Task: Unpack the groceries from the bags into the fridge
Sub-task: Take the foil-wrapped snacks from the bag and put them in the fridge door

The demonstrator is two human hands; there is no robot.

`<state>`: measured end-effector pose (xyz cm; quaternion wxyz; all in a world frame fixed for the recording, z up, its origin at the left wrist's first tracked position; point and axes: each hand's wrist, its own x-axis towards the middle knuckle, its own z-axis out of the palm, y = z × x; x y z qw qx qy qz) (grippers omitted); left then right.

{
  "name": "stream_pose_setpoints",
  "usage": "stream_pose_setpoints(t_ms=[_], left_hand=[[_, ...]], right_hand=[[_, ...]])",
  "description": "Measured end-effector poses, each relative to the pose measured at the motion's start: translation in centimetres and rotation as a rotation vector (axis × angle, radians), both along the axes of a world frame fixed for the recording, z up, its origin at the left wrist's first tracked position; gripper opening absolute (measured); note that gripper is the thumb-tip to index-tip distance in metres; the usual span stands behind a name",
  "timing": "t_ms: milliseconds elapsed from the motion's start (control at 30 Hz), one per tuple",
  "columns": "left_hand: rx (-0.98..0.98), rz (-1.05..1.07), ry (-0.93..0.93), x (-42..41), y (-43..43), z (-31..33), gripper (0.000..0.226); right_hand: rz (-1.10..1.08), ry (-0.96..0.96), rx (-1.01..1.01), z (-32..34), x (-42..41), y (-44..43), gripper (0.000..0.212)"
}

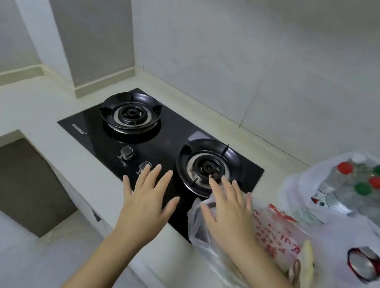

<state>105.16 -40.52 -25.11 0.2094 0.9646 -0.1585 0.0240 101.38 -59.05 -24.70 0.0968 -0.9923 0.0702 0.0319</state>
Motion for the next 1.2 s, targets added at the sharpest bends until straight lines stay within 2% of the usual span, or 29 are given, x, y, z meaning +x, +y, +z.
stream_pose_setpoints(t_ms=[200, 367, 567, 800, 900, 1100, 1200], left_hand=[[-0.053, -0.186, 0.048, -2.5, -7.5, -3.3, 0.052], [0.019, -0.321, 0.136, -3.5, -11.6, -4.8, 0.046], [0.179, -0.509, 0.273, -3.6, -15.7, -6.7, 0.048], [0.252, -0.615, 0.459, -3.9, -20.0, -8.4, 0.047], [0.258, -0.625, 0.532, -4.0, -21.4, -8.9, 0.056], [0.225, -0.555, 0.639, -4.8, -23.6, -9.7, 0.083], [0.236, -0.544, 0.677, -5.1, -24.1, -9.9, 0.084]], right_hand=[[-0.061, 0.151, 0.0, -2.6, -4.1, -8.0, 0.056], [-0.075, 0.333, 0.014, -3.5, -6.1, -11.5, 0.051], [-0.05, 0.479, -0.042, -3.4, -7.1, -13.8, 0.058], [-0.067, 0.368, -0.16, -1.1, -7.8, -15.5, 0.058], [-0.112, 0.341, -0.185, -0.1, -8.0, -16.1, 0.058], [-0.268, 0.258, -0.077, 0.6, -9.2, -16.9, 0.056], [-0.337, 0.267, -0.015, 0.8, -9.4, -16.9, 0.052]])
